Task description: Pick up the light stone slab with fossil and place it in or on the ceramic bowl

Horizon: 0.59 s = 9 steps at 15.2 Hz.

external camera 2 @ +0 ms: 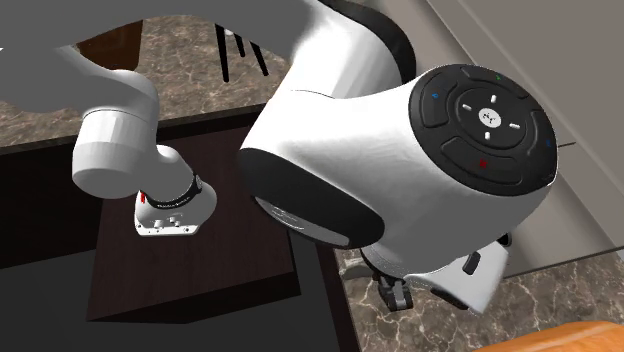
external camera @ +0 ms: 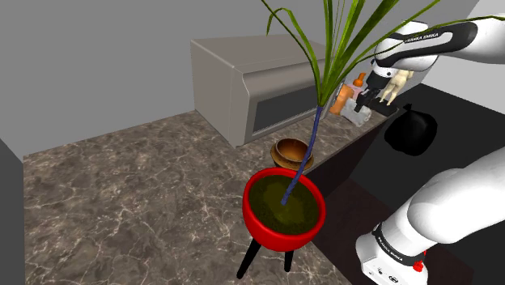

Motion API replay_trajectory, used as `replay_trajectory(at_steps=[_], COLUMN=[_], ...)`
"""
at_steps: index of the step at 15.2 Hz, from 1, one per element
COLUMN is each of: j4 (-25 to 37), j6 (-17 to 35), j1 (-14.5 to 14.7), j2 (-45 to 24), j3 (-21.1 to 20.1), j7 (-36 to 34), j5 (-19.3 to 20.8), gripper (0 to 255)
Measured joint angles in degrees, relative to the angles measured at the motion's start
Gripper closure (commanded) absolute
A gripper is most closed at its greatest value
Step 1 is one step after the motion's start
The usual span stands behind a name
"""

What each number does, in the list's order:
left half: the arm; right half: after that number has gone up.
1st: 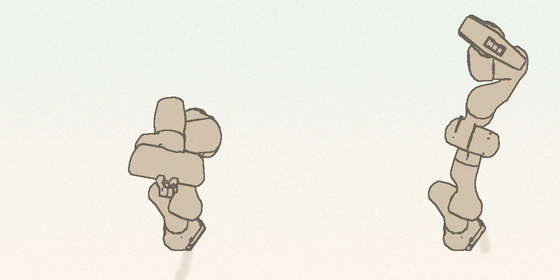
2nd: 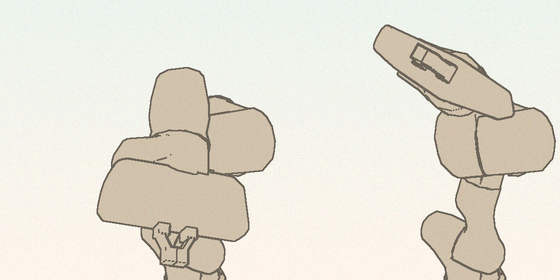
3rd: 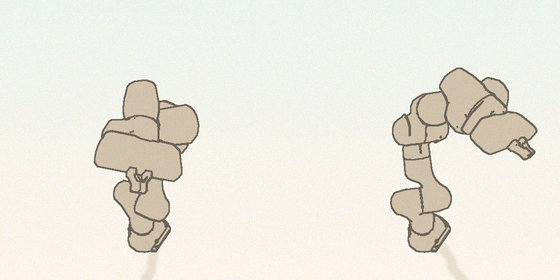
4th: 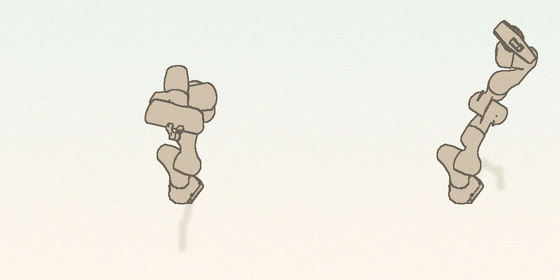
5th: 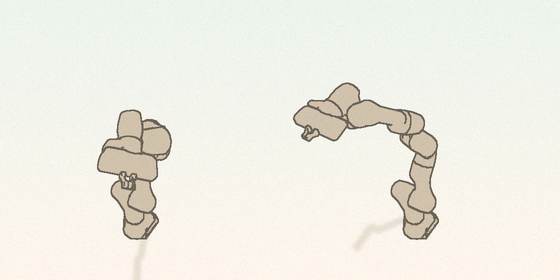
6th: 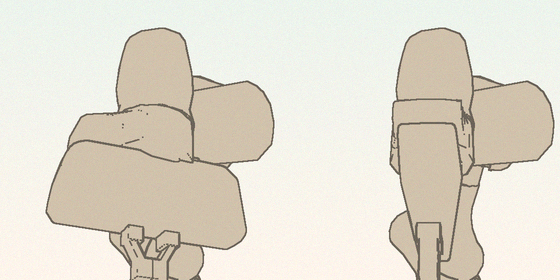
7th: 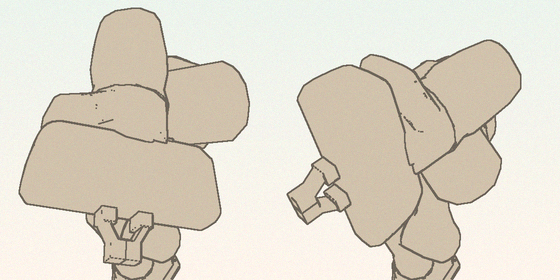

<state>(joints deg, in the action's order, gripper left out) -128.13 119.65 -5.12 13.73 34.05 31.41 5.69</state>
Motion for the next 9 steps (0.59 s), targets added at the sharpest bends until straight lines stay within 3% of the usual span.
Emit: replay_trajectory(at_steps=[9], j4=[5.5], j6=[-7.3], j1=[0.0], j2=[2.0], j3=[-1.2], j7=[-1.0], j5=[0.6], gripper=[255])
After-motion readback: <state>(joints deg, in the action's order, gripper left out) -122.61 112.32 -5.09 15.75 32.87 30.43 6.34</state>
